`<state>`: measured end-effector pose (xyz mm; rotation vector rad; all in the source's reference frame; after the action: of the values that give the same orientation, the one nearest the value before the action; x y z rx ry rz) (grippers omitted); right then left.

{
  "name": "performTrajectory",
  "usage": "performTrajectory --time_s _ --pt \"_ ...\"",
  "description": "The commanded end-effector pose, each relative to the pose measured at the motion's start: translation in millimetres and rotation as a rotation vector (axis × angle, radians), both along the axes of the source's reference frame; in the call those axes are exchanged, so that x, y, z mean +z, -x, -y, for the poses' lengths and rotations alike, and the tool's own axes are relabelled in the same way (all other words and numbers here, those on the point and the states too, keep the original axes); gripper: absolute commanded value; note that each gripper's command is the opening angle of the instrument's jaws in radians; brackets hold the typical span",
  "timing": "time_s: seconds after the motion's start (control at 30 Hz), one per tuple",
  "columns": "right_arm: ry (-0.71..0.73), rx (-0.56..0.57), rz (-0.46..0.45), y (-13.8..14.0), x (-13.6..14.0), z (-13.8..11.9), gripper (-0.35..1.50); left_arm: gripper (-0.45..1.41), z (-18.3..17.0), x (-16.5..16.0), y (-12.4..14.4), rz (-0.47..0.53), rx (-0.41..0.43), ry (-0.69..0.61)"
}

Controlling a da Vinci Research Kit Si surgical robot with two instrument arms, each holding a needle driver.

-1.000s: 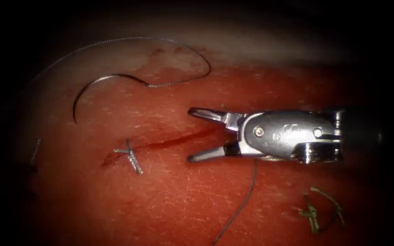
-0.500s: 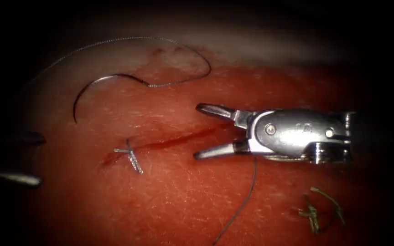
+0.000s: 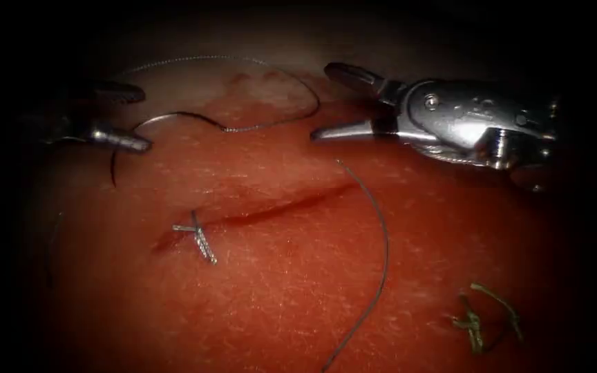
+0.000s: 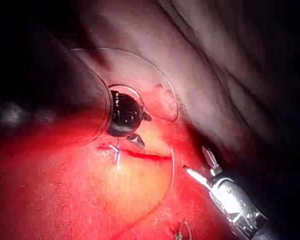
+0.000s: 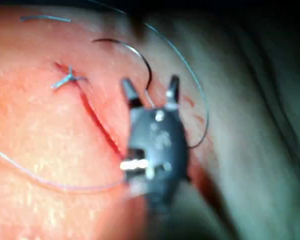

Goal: Wound Closure

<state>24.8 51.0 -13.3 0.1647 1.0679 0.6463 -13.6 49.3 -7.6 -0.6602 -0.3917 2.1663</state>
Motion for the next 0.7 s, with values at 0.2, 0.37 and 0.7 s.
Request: performTrajectory --time_s 0.2,0.37,0.7 --pt "-0.152 0.057 -0.005 -1.5 -0.5 2.2 1.17 0.69 0.7 2.8 -0.1 -0.166 -0.057 -0.097" --pt "-0.238 0.081 0.032 -2.5 -1.0 2.9 0.91 0.63 0.2 4.6 0.9 -0.333 -0.142 -0.204" --pt "-0.235 0.083 0.033 -2.6 -0.8 3.2 0.98 0.59 2.8 11.4 -0.6 -0.479 -0.245 -0.288"
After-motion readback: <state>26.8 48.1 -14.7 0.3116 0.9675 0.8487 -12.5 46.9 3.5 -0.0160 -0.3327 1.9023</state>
